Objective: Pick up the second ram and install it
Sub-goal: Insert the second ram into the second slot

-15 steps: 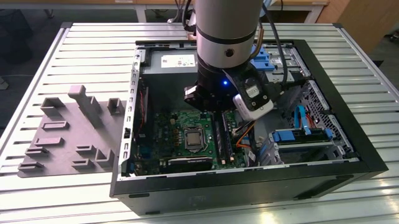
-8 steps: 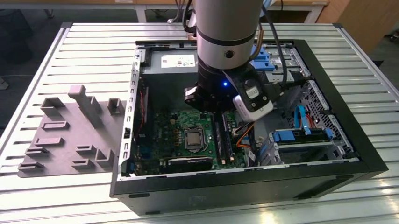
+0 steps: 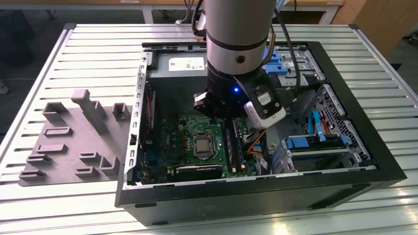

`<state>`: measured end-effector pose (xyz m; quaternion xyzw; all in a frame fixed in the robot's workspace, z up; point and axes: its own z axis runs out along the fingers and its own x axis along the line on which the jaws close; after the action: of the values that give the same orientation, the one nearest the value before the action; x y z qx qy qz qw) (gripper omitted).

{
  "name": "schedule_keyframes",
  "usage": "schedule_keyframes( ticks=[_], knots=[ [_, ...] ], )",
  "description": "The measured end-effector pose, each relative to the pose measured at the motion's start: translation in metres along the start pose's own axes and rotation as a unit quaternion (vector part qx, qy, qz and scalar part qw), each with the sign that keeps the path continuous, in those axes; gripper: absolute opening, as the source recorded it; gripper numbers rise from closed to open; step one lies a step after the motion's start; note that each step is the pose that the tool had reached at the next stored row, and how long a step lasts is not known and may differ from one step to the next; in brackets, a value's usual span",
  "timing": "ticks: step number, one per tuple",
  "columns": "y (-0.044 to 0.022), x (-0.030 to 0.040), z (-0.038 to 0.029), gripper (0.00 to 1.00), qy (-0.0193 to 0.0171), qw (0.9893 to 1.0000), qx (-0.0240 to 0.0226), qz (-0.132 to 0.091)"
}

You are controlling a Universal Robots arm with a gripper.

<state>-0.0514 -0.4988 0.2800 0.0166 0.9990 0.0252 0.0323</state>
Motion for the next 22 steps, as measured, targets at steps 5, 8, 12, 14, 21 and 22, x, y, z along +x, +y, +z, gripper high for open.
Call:
schedule_keyframes(
  ticks=[5, 8, 12, 14, 21, 22],
  knots=[
    [-0.0001, -0.0003, 0.002, 0.12, 0.0, 1.0, 0.0001, 0.0],
    [-0.0001, -0.0006, 0.003, 0.12, 0.0, 1.0, 0.0, 0.0],
    [-0.0002, -0.0008, 0.0045, 0.12, 0.0, 1.0, -0.0003, 0.0],
    [-0.0002, -0.0009, 0.0051, 0.12, 0.0, 1.0, -0.0002, 0.0],
    [-0.0003, -0.0022, 0.0069, 0.12, 0.0, 1.0, -0.0003, 0.0],
    [-0.0002, -0.0024, 0.0071, 0.12, 0.0, 1.0, -0.0003, 0.0]
  ],
)
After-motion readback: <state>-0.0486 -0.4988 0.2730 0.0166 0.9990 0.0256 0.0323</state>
